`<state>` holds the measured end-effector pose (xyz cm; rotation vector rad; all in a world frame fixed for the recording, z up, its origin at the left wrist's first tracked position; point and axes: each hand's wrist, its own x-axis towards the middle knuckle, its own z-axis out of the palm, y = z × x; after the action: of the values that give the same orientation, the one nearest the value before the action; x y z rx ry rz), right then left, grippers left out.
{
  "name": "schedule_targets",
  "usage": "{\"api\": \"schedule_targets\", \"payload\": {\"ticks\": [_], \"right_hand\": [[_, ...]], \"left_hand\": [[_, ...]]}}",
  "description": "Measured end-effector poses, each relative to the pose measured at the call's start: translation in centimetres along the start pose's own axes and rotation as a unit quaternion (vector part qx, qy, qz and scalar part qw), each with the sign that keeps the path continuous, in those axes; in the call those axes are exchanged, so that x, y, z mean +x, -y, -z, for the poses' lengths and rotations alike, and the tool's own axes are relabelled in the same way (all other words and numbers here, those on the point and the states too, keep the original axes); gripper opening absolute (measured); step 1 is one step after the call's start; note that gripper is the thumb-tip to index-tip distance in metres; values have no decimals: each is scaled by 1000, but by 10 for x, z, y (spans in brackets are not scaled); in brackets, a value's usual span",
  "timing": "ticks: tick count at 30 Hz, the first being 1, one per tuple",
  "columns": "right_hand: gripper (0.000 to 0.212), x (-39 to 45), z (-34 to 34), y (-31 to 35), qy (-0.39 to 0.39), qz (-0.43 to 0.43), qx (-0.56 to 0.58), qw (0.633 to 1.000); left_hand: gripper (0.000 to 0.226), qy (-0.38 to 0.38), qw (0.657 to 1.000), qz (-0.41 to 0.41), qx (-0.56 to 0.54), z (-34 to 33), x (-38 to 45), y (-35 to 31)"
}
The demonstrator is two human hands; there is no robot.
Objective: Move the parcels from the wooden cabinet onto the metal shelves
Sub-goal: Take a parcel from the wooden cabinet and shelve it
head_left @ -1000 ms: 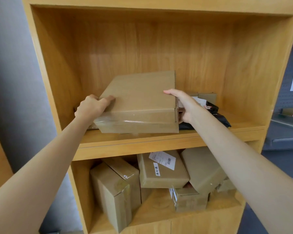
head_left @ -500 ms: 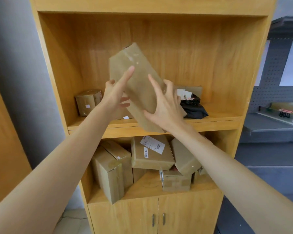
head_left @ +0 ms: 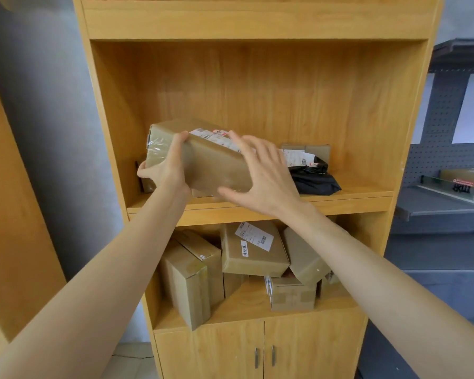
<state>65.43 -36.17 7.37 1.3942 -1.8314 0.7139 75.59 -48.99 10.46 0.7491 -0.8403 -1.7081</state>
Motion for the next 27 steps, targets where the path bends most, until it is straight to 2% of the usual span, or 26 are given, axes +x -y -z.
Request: {"api": "schedule_targets", "payload": {"ticks": [1, 3, 4, 6, 8, 9, 11, 14, 16, 24, 27], "right_hand": [[91, 2, 5, 0, -6, -70, 70, 995], [88, 5, 11, -6, -11, -212, 202, 956], [89, 7, 13, -10, 5, -281, 265, 922], [94, 9, 12, -19, 63, -400, 386, 829], [99, 7, 6, -21, 121, -476, 464, 737], [100, 5, 3, -21, 141, -497, 485, 706], [92, 2, 1, -20, 167, -511, 514, 669], [67, 0, 0, -21, 180, -490, 558, 645], [61, -1, -1, -22, 174, -480, 570, 644], [73, -7, -10, -26, 111, -466, 561, 675], [80, -8, -11, -29, 92, -462, 557, 684]], "left_hand": [[106, 15, 1000, -15, -3, 6, 5, 1], [102, 48, 998, -28, -14, 19, 14, 1], [99, 62, 997, -26, -23, 25, 19, 1], [96, 85, 995, -21, -44, 34, 28, 1], [95, 104, 993, -17, -56, 39, 31, 3], [95, 111, 992, -16, -58, 40, 33, 4], [92, 125, 990, -12, -63, 42, 36, 5], [88, 147, 987, -12, -65, 44, 39, 8], [85, 160, 985, -10, -65, 44, 42, 10], [105, 218, 974, 12, -63, 47, 49, 11], [124, 226, 973, 24, -45, 52, 50, 15]]}}
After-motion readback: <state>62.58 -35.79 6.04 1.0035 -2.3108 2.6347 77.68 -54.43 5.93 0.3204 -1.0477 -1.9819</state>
